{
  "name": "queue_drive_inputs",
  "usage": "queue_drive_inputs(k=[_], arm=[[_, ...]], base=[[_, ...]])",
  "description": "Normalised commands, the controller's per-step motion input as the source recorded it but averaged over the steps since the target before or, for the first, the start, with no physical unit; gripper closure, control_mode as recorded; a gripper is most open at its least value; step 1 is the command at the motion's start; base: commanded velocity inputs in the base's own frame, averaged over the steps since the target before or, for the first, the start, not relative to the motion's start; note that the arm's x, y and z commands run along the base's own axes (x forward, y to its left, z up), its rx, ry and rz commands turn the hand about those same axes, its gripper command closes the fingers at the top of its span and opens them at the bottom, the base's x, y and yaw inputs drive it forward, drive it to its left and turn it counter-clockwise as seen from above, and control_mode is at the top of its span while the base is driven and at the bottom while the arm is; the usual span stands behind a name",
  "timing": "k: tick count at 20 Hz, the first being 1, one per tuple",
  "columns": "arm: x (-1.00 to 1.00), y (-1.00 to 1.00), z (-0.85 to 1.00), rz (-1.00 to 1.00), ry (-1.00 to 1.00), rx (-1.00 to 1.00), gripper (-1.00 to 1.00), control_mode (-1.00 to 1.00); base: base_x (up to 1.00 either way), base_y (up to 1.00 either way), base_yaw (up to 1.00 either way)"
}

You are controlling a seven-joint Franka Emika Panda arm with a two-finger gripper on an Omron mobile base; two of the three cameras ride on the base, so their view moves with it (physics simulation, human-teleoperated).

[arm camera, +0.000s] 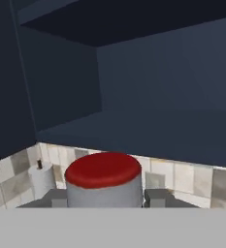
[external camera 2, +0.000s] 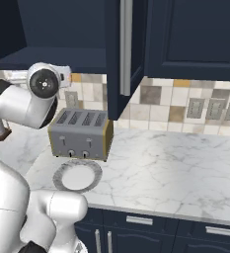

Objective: Move the hot dog bun to the plate on the dining table and place the condiment next to that plate. Then navigate to the fridge and take the sausage and place it on the plate as well.

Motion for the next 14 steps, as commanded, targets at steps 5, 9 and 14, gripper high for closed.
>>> queue_drive_inputs(k=[5,9,14], arm=[[-0.15,-0.05,-0.66,0.00,0.03,-0.10,1.00,-1.00],[-0.07,-0.09,-0.37,0.00,0.01,-0.04,1.00,1.00],[0.00,0.00,0.00,0.00,0.00,0.00,1.00,1.00]], base=[[0.00,0.00,0.00],[-0.16,-0.04,0.00],[-0.99,-0.61,0.00]])
